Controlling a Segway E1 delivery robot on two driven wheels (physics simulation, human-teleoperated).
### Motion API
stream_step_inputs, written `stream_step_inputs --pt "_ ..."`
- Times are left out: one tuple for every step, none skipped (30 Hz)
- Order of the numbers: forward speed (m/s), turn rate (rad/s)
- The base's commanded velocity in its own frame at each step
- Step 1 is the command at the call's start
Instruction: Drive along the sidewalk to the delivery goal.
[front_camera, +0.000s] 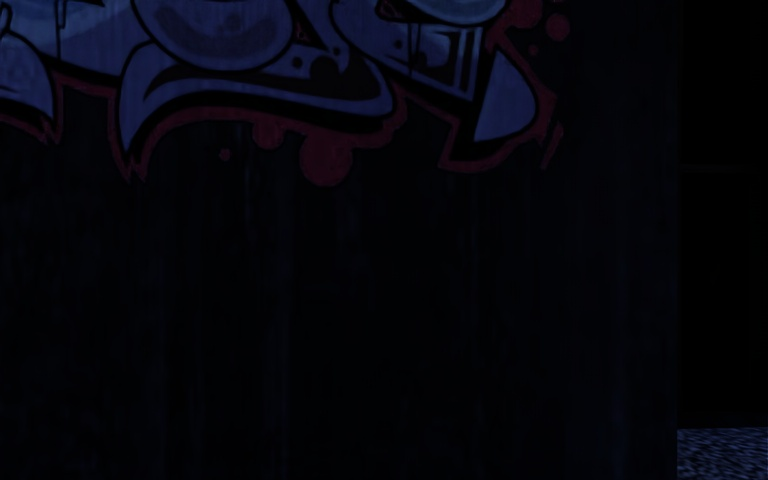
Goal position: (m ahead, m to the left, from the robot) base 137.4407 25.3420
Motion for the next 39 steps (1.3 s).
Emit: stream_step_inputs --pt "0.00 0.00" --pt "0.00 0.00" --pt "0.00 0.00" --pt "0.00 0.00" --pt "0.00 0.00" --pt "0.00 0.00" --pt "0.00 0.00" --pt "0.00 0.00" --pt "0.00 0.00" --pt "0.00 0.00" --pt "0.00 0.00" --pt "0.00 0.00" --pt "0.00 0.00" --pt "0.00 0.00" --pt "0.00 0.00" --pt "0.00 0.00" --pt "0.00 0.00" --pt "0.00 0.00" --pt "0.00 0.00" --pt "0.00 0.00" --pt "0.00 0.00" --pt "0.00 0.00" --pt "0.00 0.00" --pt "0.00 0.00" --pt "0.00 0.00" --pt "0.00 0.00" --pt "0.00 0.00" --pt "0.00 0.00" --pt "0.00 0.00" --pt "0.00 0.00" --pt "0.00 -0.37" --pt "0.00 -0.63" --pt "0.00 -0.63" --pt "0.00 -0.81" --pt "0.00 -0.87" --pt "0.00 -0.90" --pt "0.00 -0.90" --pt "0.00 -0.91" --pt "0.00 -0.91"
